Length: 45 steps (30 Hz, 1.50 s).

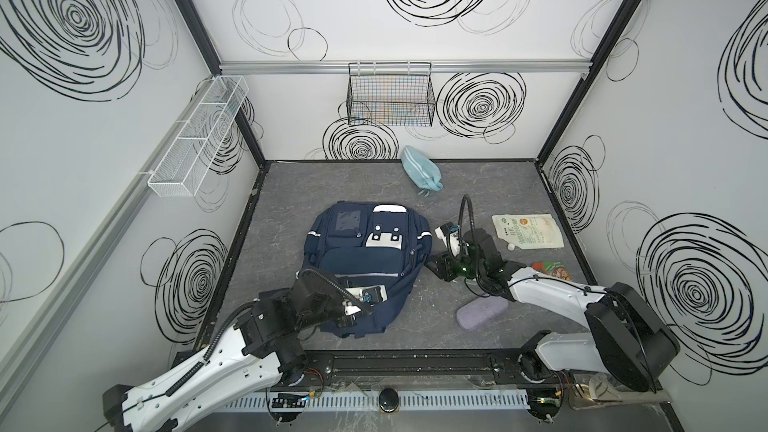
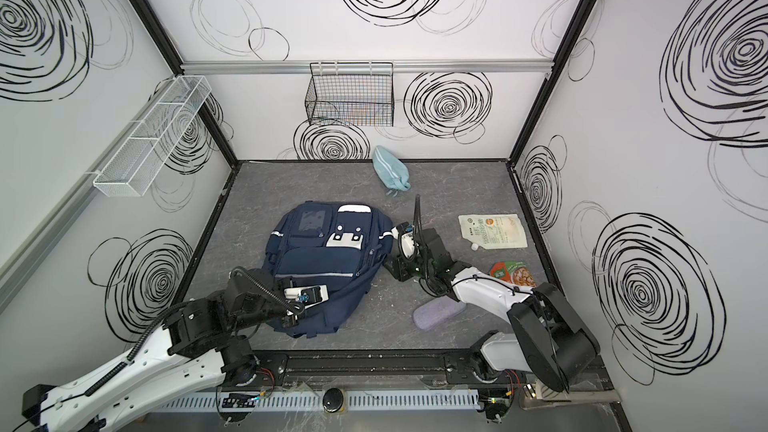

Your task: Pack the student bag

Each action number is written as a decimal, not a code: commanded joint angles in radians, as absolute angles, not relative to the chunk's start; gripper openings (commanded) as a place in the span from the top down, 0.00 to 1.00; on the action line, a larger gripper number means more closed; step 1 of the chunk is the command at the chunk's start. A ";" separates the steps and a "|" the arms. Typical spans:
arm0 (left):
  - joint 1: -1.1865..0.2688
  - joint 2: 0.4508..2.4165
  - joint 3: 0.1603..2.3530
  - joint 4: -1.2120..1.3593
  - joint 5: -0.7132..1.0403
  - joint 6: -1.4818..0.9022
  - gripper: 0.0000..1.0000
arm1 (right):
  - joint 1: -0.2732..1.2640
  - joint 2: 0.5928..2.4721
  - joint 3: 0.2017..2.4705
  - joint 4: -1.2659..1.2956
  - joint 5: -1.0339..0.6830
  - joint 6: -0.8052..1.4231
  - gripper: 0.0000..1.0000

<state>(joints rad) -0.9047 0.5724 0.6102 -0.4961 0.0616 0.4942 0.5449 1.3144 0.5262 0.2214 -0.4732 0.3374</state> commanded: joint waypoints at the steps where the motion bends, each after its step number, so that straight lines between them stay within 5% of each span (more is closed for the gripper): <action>1: -0.898 0.603 0.606 -0.310 0.030 0.432 0.18 | 0.515 1.259 0.562 0.149 -0.346 0.406 0.37; 8: -0.877 0.687 0.597 -0.143 -0.129 0.299 0.13 | 0.442 1.174 0.499 0.130 -0.472 0.435 0.40; 16: -0.668 1.040 0.793 -0.412 -0.117 -0.052 0.23 | 0.594 1.231 0.524 0.222 -0.657 0.255 0.48; 26: -0.670 1.244 0.930 -0.582 0.145 -0.150 0.25 | 0.675 1.356 0.616 0.258 -0.417 0.216 0.40; 30: -0.772 1.354 0.991 -0.598 0.047 -0.255 0.29 | 0.585 1.342 0.577 0.304 -0.449 0.315 0.42; 42: -0.892 1.622 1.056 -0.511 -0.155 -0.511 0.44 | 0.477 1.228 0.499 0.236 -0.465 0.321 0.45; 45: -0.875 1.664 1.090 -0.530 -0.173 -0.495 0.69 | 0.477 1.212 0.497 0.238 -0.468 0.328 0.45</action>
